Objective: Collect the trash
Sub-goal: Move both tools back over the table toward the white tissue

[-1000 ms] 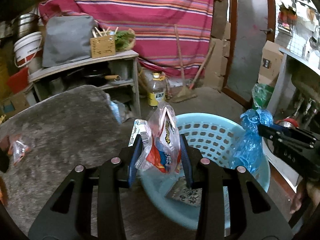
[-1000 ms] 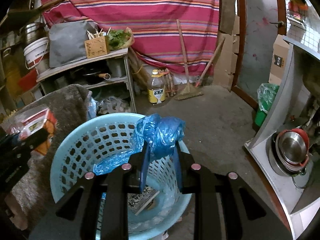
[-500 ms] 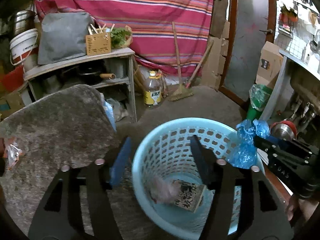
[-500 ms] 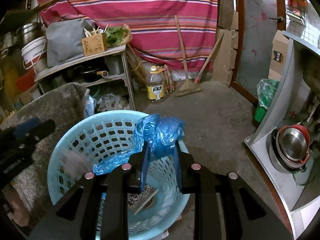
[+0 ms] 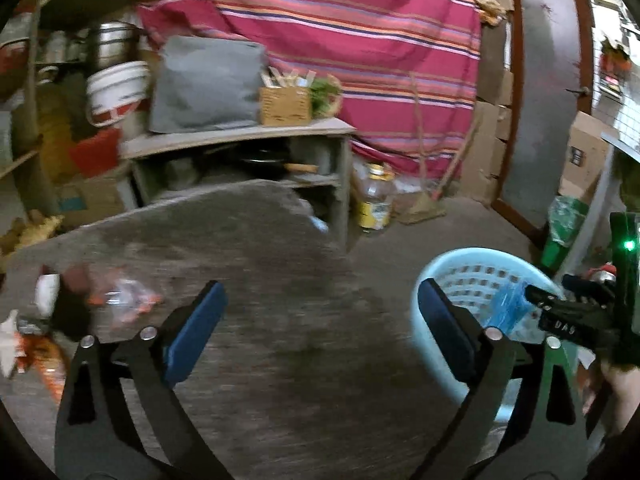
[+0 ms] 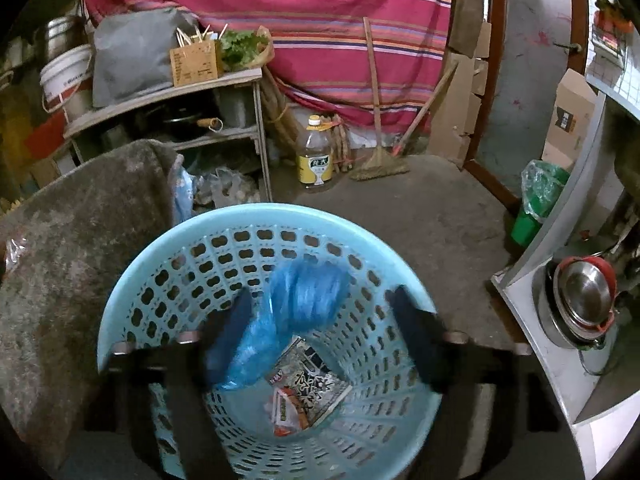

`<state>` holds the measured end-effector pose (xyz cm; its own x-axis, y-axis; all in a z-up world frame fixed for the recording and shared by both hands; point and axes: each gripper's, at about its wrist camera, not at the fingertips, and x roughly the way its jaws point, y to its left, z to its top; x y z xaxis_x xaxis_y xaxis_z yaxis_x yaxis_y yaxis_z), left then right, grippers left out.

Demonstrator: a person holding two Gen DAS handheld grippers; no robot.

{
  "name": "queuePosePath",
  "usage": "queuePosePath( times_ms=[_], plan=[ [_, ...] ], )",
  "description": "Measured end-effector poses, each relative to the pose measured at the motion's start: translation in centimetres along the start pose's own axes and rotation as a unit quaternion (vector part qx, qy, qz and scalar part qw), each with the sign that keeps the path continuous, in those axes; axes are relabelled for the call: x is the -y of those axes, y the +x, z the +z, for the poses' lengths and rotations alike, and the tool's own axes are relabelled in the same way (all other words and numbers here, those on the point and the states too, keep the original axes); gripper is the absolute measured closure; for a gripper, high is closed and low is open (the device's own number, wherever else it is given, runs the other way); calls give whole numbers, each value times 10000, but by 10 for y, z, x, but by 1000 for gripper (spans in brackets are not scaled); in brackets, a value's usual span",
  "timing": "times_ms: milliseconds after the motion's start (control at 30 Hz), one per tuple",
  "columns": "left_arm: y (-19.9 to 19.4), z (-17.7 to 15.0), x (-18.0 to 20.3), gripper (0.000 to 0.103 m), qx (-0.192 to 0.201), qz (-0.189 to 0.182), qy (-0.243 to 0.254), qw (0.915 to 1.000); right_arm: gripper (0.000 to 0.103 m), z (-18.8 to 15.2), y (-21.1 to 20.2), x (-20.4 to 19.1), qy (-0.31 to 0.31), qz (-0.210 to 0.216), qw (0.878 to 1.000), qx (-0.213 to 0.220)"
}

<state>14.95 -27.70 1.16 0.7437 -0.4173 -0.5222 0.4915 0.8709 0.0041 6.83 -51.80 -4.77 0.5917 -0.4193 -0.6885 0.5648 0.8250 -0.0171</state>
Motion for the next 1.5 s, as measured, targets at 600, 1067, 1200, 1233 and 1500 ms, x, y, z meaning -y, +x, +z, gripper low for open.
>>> queuePosePath(
  times_ms=[600,1067,1200,1233,1500],
  plan=[
    [-77,-37,-222,6,224,1635,-718,9837,9,13,-48,-155,-308,429,9954,801],
    [-94,-78,-345,6,-150,2413,-1266,9621,8,-4,-56,-307,-1143,1206,9836,699],
    [-94,-90,-371,6,-313,2514,-1457,9563,8,-11,-58,-333,-1316,1354,9796,683],
    [-94,-94,-379,6,-343,2534,-1502,9550,8,-12,-58,-337,-1344,1368,9791,678],
    [-75,-113,-416,6,-643,2435,-1808,9507,8,-16,-53,-358,-1501,1356,9776,582]
  ],
)
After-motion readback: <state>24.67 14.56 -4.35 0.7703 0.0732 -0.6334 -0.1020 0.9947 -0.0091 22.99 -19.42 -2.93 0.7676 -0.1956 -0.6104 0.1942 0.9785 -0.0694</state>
